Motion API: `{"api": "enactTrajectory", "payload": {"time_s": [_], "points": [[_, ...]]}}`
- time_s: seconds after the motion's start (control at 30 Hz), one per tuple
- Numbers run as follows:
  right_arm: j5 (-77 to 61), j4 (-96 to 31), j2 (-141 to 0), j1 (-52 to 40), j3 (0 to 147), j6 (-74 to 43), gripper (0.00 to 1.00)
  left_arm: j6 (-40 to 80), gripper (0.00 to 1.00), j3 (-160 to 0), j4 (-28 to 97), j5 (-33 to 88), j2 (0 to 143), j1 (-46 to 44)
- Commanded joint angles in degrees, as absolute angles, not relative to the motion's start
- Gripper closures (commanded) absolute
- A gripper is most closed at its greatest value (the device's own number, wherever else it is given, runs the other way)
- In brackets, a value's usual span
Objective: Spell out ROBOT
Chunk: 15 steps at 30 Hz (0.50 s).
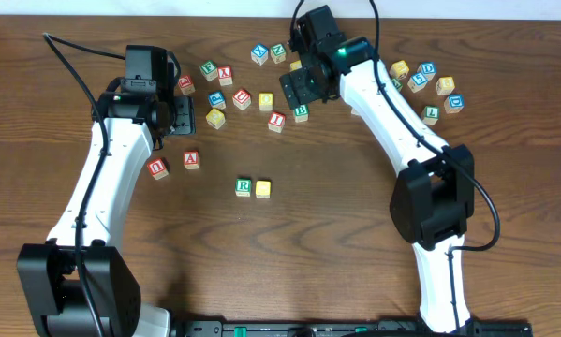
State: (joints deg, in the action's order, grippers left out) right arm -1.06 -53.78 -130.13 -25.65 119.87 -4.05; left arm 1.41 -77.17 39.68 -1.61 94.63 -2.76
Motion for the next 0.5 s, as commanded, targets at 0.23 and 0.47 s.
{"api": "enactTrajectory", "payload": {"time_s": [0.23, 0.47], "points": [[-2.0, -54.9, -129.0, -28.6, 121.1, -5.6, 0.15, 0.9, 0.34, -77.3, 39.8, -1.5, 94.8, -2.5], [-2.0, -54.8, -129.0, -28.6, 120.5, -6.6, 0.17, 0.9, 0.22, -77.3, 39.8, -1.5, 94.8, -2.5]]}}
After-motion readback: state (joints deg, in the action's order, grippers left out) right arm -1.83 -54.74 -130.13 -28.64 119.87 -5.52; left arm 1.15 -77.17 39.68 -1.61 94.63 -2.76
